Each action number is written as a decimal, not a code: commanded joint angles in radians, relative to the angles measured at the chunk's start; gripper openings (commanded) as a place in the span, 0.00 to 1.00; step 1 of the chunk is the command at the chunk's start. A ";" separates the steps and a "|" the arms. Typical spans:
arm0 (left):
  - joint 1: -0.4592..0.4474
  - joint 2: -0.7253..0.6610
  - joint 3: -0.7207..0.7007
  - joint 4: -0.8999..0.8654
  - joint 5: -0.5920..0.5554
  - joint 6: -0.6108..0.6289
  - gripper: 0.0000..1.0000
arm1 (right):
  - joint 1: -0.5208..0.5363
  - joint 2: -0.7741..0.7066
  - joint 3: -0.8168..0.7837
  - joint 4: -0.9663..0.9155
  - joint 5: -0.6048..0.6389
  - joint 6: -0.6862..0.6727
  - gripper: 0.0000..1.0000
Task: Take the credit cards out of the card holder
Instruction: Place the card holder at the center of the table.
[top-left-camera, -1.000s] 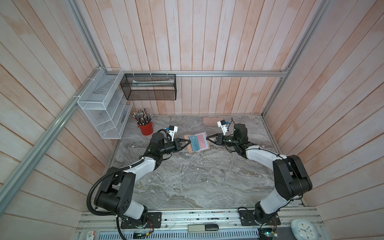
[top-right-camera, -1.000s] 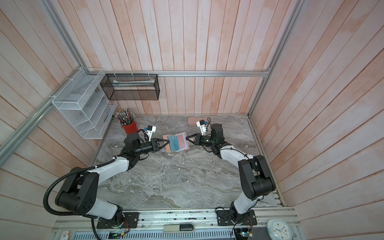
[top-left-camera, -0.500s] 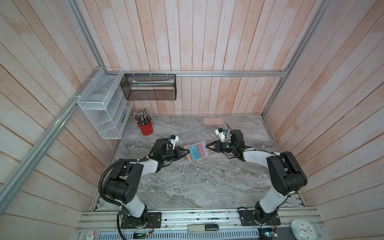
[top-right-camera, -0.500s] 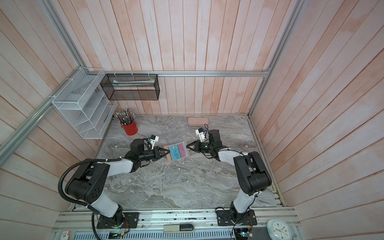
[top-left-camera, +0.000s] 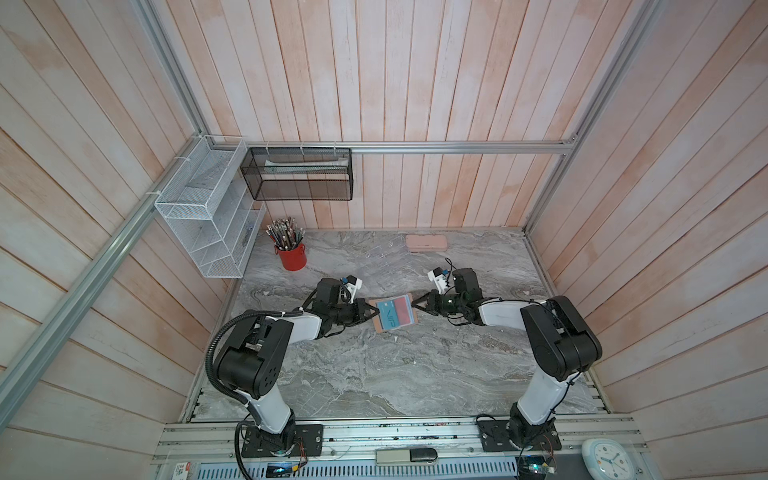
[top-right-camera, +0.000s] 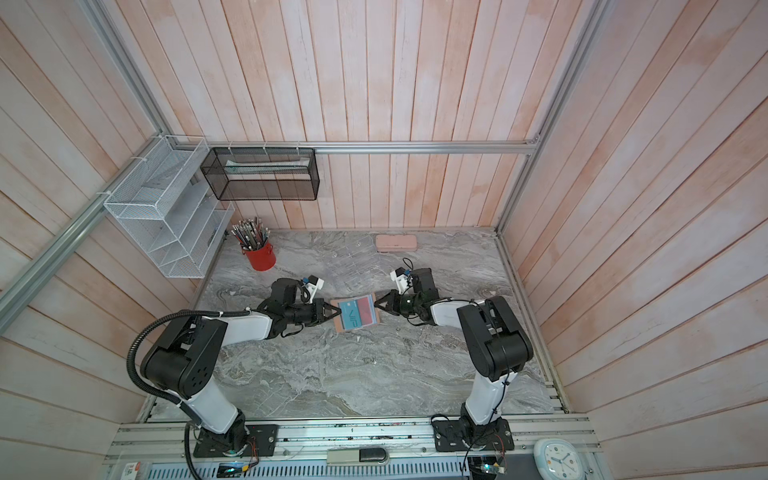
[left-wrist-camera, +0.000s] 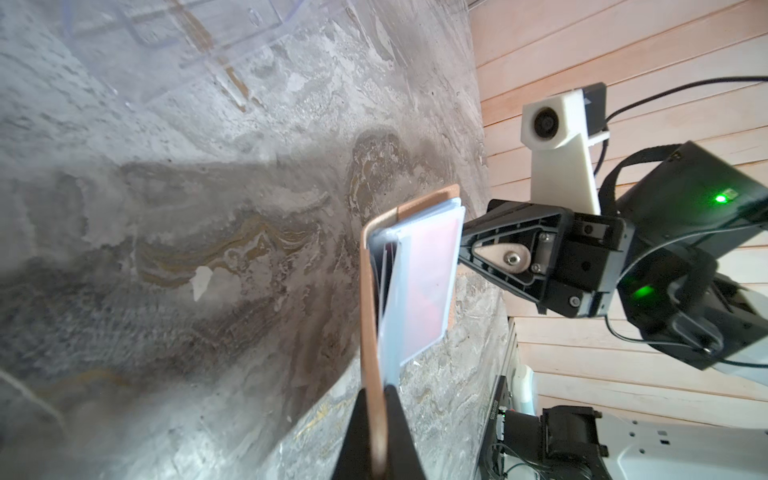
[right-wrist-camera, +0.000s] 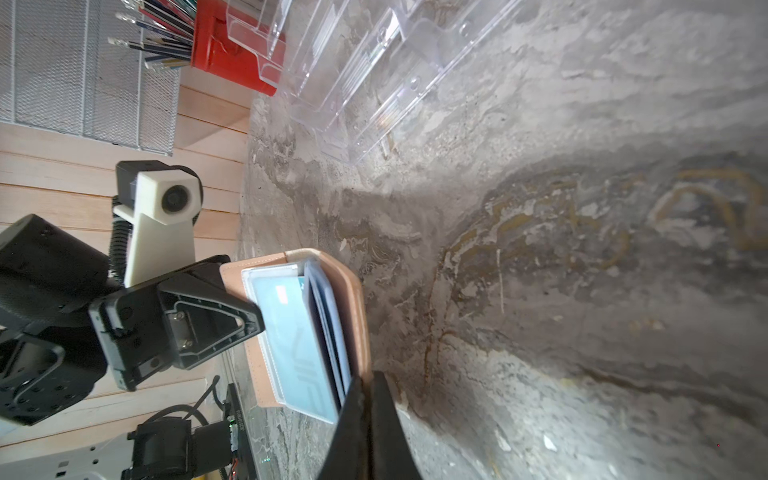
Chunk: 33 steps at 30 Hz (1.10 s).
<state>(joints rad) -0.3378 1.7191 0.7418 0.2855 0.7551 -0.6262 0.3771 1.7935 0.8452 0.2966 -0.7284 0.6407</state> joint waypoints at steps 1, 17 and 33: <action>-0.004 0.018 0.041 -0.092 -0.071 0.080 0.01 | 0.005 -0.010 0.018 -0.096 0.101 -0.049 0.18; -0.019 0.040 0.080 -0.181 -0.123 0.134 0.01 | 0.152 -0.134 0.141 -0.317 0.432 -0.210 0.70; -0.019 0.062 0.129 -0.268 -0.209 0.151 0.04 | 0.132 0.006 0.070 0.042 -0.010 -0.018 0.74</action>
<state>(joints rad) -0.3546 1.7512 0.8501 0.0582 0.6029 -0.5060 0.5079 1.7771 0.9325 0.2623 -0.6430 0.5854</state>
